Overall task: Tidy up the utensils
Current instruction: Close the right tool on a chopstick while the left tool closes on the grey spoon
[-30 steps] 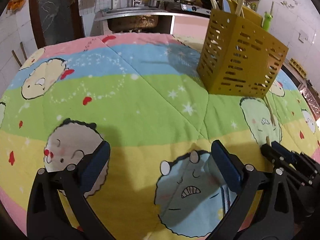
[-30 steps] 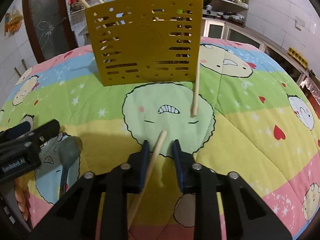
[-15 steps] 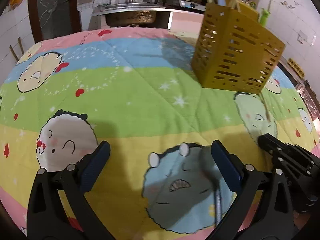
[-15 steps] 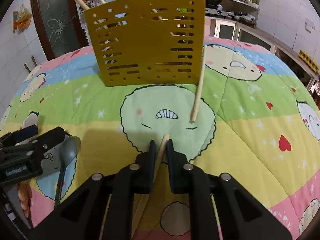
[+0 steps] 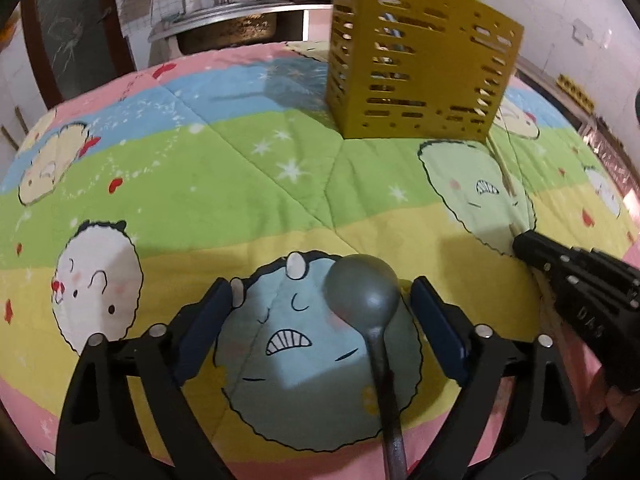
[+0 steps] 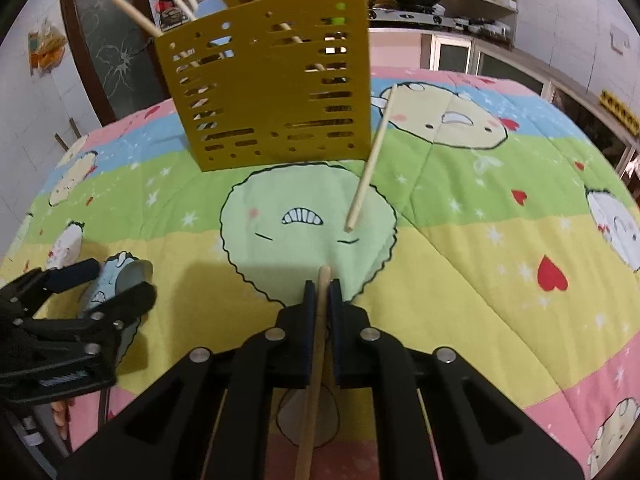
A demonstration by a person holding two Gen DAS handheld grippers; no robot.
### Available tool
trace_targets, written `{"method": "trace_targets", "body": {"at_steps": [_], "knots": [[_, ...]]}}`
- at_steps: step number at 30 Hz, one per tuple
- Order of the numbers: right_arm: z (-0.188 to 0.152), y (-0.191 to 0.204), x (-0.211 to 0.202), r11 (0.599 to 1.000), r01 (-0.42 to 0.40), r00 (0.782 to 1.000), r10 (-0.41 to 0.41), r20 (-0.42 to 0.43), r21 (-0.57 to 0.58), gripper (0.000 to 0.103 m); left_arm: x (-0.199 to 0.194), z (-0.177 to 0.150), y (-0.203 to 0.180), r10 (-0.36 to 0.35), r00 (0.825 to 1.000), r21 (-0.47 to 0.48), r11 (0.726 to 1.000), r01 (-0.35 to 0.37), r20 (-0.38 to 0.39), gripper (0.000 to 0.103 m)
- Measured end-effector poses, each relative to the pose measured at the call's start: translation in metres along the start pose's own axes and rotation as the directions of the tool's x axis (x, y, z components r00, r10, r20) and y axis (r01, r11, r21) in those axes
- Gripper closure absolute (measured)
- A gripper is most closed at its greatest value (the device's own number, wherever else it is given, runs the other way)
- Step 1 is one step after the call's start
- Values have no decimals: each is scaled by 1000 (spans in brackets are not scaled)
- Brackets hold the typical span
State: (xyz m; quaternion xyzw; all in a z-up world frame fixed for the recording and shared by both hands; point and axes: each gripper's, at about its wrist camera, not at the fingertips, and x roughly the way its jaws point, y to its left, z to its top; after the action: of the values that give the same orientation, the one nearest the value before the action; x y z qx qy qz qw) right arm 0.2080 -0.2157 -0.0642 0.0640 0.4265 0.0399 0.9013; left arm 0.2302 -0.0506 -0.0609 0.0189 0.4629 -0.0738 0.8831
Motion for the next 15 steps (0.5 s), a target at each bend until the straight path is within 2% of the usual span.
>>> {"method": "trace_targets", "body": {"at_steps": [4, 6, 10, 12, 15], "knots": [[-1, 0, 0, 1000, 1, 1000, -1, -1, 13, 96, -1, 0, -3, -9, 1000, 3, 1000, 9, 5, 31], [-3, 0, -1, 1000, 5, 1000, -5, 0, 16, 96, -3, -1, -5, -10, 1000, 10, 1000, 9, 12, 42], [-5, 5, -2, 999, 40, 999, -40, 2, -8, 96, -1, 1, -8, -6, 1000, 17, 1000, 6, 12, 50], [-6, 8, -3, 998, 54, 999, -54, 4, -15, 96, -1, 2, -7, -10, 1000, 17, 1000, 10, 12, 59], [-6, 9, -3, 998, 66, 998, -66, 9, -23, 96, 0, 3, -8, -14, 1000, 29, 999, 14, 14, 65]]}}
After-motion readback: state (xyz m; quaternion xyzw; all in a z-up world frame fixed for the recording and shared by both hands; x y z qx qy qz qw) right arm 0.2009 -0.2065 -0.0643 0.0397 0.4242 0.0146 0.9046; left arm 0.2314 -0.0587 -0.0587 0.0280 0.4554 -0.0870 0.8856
